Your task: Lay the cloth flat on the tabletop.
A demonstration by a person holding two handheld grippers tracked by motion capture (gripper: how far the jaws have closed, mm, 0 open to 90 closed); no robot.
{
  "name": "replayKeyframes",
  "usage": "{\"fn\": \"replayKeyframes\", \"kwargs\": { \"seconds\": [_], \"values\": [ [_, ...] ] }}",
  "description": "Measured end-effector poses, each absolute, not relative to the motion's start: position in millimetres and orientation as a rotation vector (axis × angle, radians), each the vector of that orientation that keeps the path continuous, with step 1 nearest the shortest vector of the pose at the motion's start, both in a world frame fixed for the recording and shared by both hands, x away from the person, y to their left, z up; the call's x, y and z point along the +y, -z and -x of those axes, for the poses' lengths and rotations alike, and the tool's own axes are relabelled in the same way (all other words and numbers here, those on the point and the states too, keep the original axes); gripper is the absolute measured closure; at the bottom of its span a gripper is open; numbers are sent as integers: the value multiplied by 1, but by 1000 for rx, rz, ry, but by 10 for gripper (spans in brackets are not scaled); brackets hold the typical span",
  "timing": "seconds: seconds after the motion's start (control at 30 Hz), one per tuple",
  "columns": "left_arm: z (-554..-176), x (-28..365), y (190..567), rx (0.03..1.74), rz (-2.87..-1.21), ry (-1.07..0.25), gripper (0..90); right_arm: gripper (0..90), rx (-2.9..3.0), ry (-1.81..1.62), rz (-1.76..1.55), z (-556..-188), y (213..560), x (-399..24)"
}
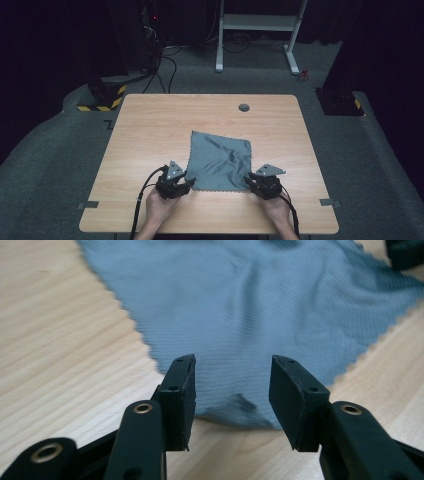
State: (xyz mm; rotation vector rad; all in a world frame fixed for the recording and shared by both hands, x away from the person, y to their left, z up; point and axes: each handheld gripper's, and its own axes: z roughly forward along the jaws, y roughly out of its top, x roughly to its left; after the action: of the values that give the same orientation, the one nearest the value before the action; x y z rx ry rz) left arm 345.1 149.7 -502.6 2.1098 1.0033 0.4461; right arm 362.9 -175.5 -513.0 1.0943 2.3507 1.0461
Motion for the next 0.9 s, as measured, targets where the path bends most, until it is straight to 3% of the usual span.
{"fn": "replayKeyframes", "kwargs": {
  "seconds": [0.1, 0.27, 0.33, 0.53, 0.73, 0.9],
  "values": [
    [-349, 143, 507, 1000, -2161, -450, 578, 713, 2356, -1018, -1098, -366, 519, -174],
    [-344, 148, 513, 995, -2213, -424, 782, 700, 2352, -1011, -1083, -362, 521, -178],
    [-338, 154, 511, 995, -2241, -424, 822, 699, 2351, -1012, -1082, -358, 521, -180],
    [-326, 166, 508, 1012, -2243, -425, 831, 682, 2359, -993, -1079, -351, 520, -183],
    [-324, 165, 503, 1007, -2206, -450, 661, 730, 2338, -1086, -1064, -335, 512, -189],
    [-332, 164, 510, 1032, -2194, -454, 695, 763, 2379, -1071, -1010, -321, 517, -183]
  ]
}}
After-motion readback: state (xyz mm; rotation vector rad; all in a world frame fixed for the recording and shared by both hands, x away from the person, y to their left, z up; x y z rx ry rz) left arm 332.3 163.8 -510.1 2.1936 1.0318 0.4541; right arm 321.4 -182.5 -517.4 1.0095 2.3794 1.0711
